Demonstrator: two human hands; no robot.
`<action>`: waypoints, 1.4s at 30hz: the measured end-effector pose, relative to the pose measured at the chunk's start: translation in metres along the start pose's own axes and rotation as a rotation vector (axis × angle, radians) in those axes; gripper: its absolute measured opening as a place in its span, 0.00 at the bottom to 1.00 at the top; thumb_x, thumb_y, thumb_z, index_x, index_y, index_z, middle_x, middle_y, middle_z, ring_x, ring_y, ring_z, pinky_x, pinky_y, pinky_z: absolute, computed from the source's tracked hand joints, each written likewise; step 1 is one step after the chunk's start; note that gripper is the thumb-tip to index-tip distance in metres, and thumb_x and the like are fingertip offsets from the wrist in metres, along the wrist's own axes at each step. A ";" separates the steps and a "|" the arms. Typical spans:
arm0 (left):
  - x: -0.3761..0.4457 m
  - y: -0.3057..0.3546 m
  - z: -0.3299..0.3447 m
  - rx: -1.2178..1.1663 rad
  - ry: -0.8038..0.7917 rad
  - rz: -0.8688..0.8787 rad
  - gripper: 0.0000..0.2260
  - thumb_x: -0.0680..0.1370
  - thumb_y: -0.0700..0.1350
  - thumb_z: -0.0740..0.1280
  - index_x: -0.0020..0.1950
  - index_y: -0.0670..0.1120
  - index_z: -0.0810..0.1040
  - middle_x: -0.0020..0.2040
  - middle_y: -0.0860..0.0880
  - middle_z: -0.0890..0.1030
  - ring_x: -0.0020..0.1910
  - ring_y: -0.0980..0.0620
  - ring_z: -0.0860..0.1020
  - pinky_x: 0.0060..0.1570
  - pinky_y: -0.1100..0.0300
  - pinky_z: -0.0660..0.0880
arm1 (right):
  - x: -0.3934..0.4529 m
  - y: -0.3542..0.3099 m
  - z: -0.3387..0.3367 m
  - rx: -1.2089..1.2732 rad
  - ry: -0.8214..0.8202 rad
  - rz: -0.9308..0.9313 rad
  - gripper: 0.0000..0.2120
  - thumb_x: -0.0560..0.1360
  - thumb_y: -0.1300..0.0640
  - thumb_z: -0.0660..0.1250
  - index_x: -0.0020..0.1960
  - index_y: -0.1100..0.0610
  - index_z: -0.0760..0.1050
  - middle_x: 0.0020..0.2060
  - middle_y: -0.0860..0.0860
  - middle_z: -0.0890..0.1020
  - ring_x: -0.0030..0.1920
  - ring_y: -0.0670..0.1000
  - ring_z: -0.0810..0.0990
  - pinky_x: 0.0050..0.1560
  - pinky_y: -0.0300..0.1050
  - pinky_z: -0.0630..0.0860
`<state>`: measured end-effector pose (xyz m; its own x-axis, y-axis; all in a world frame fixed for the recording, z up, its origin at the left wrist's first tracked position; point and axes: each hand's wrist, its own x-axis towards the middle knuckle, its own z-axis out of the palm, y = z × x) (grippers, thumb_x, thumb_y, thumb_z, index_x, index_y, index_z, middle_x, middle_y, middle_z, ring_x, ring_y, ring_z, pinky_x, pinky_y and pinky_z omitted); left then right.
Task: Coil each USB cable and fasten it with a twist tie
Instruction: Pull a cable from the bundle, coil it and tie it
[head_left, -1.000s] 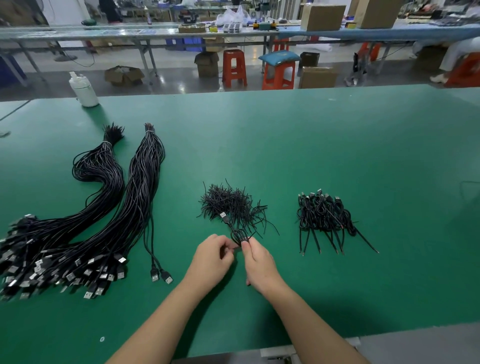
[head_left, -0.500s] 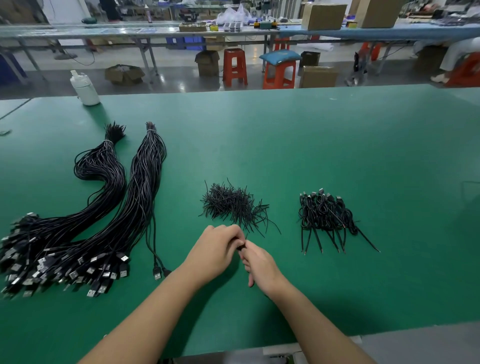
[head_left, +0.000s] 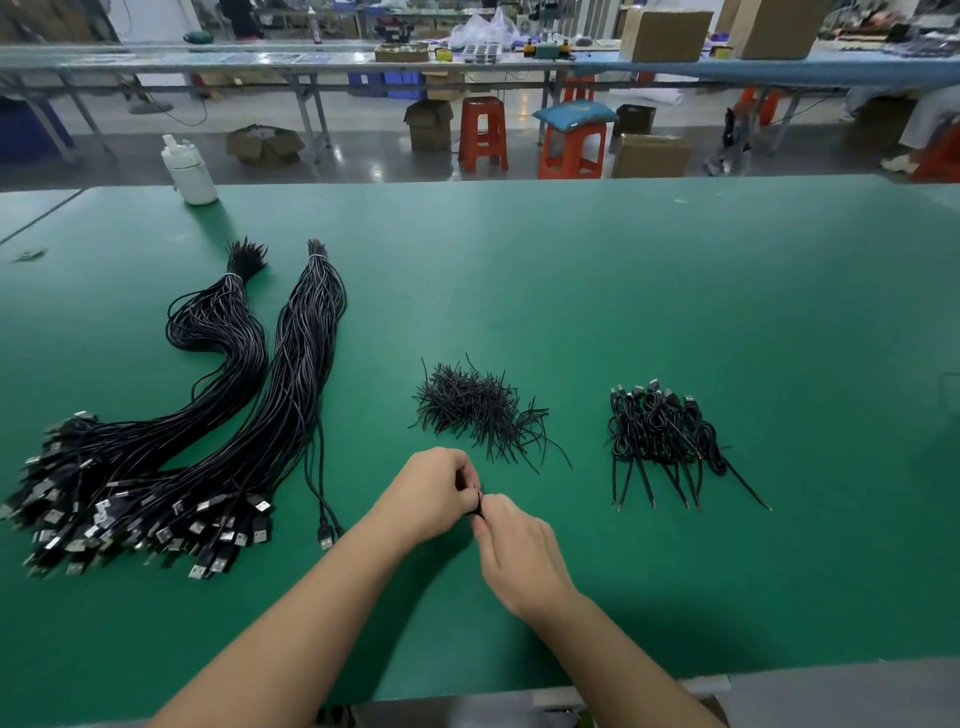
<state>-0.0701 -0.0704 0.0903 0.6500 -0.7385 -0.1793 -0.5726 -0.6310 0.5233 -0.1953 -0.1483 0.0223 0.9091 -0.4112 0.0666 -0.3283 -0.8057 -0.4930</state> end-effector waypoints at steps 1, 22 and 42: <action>-0.001 0.000 0.000 0.004 0.025 -0.018 0.03 0.74 0.44 0.69 0.41 0.50 0.78 0.37 0.56 0.79 0.35 0.58 0.74 0.31 0.68 0.67 | 0.000 0.000 0.000 -0.002 0.001 0.001 0.09 0.84 0.50 0.52 0.47 0.52 0.62 0.41 0.48 0.70 0.38 0.55 0.69 0.41 0.49 0.60; -0.020 0.012 0.014 0.489 0.064 0.177 0.06 0.76 0.37 0.61 0.46 0.45 0.76 0.47 0.48 0.75 0.49 0.46 0.75 0.42 0.57 0.64 | 0.001 -0.006 0.000 0.014 -0.017 0.028 0.10 0.83 0.51 0.52 0.47 0.53 0.66 0.42 0.52 0.76 0.43 0.59 0.77 0.40 0.50 0.63; -0.024 -0.011 0.032 0.138 0.232 0.330 0.04 0.78 0.38 0.62 0.51 0.42 0.76 0.61 0.49 0.73 0.68 0.53 0.68 0.62 0.61 0.69 | 0.003 0.007 -0.019 0.689 -0.327 0.232 0.09 0.74 0.51 0.60 0.52 0.49 0.74 0.42 0.49 0.78 0.42 0.49 0.75 0.47 0.47 0.73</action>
<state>-0.0952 -0.0534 0.0618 0.5067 -0.8431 0.1802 -0.8202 -0.4069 0.4021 -0.1999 -0.1633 0.0360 0.9011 -0.3040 -0.3092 -0.3834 -0.2255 -0.8956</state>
